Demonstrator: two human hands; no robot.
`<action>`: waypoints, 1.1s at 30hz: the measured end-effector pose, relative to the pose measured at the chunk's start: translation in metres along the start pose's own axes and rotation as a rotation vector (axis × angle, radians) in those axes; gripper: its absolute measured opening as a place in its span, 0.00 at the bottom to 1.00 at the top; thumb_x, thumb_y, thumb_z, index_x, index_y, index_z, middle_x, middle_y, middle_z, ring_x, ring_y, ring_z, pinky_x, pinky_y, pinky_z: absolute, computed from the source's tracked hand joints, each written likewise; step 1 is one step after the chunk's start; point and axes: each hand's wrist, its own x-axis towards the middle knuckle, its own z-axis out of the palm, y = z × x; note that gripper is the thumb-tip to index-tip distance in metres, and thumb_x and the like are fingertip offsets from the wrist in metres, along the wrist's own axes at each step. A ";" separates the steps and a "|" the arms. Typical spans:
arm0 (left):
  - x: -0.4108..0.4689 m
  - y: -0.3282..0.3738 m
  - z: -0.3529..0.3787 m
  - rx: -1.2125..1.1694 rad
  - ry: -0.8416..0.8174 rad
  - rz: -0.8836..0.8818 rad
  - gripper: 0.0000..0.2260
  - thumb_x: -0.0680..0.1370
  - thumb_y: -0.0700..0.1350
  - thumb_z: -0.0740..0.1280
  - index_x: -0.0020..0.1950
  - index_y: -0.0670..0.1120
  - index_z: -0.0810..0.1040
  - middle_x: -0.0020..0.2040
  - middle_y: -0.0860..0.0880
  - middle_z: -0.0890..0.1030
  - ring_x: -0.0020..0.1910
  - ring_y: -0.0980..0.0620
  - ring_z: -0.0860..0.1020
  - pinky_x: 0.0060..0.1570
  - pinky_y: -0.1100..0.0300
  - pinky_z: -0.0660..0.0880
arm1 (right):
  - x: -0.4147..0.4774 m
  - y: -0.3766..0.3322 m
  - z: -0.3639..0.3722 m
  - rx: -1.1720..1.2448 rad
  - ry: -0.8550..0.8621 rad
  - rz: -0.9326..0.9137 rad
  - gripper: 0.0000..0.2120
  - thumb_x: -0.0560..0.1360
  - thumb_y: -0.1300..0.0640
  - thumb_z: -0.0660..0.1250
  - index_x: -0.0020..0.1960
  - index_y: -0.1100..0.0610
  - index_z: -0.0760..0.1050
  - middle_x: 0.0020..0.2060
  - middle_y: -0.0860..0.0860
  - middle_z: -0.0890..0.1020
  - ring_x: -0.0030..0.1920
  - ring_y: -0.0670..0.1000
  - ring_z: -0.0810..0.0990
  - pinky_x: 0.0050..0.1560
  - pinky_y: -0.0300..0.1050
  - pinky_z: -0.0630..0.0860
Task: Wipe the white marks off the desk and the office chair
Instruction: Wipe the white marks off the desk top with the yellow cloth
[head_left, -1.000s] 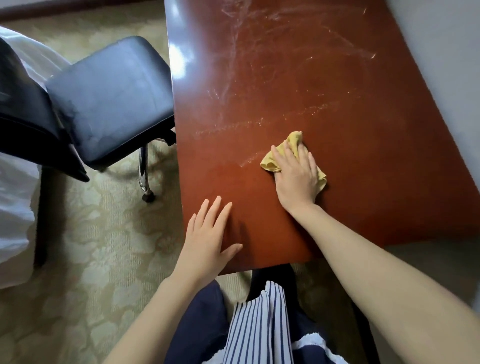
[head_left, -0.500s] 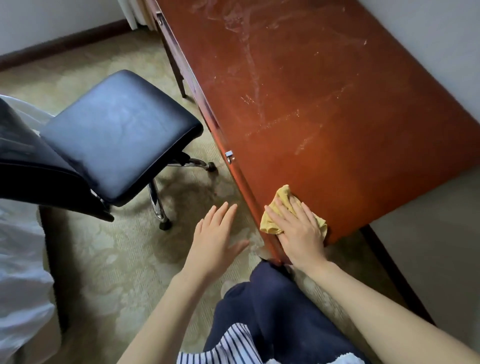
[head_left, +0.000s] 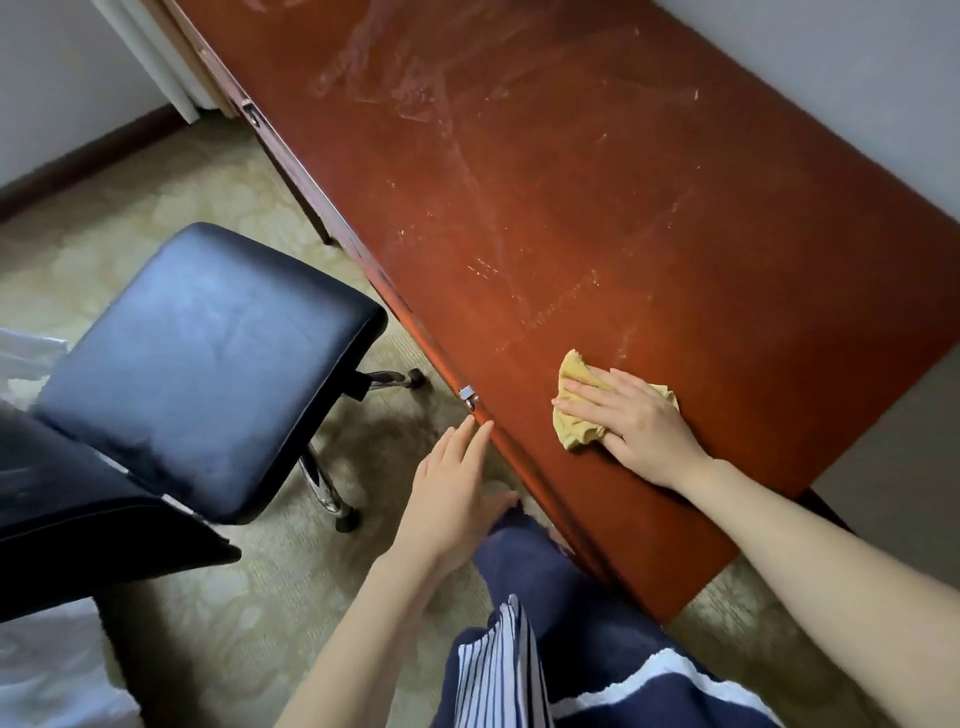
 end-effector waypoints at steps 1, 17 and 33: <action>0.009 -0.005 -0.008 0.021 -0.007 0.003 0.36 0.76 0.56 0.66 0.78 0.50 0.51 0.78 0.49 0.52 0.77 0.48 0.50 0.72 0.56 0.50 | 0.015 0.003 -0.002 -0.002 0.008 0.018 0.30 0.68 0.71 0.68 0.67 0.51 0.73 0.67 0.49 0.73 0.71 0.54 0.66 0.71 0.54 0.61; 0.112 -0.074 -0.105 0.095 -0.019 0.062 0.33 0.77 0.51 0.66 0.77 0.49 0.54 0.78 0.48 0.52 0.77 0.47 0.48 0.74 0.52 0.48 | 0.197 -0.050 0.030 0.022 0.252 0.659 0.24 0.77 0.53 0.65 0.71 0.45 0.66 0.73 0.45 0.64 0.75 0.52 0.56 0.73 0.48 0.46; 0.162 -0.085 -0.138 0.396 -0.387 0.592 0.33 0.79 0.53 0.62 0.78 0.45 0.48 0.79 0.46 0.44 0.77 0.47 0.42 0.74 0.52 0.45 | 0.142 -0.156 0.066 0.035 0.393 0.861 0.26 0.73 0.67 0.65 0.70 0.51 0.70 0.72 0.49 0.66 0.73 0.55 0.61 0.72 0.57 0.58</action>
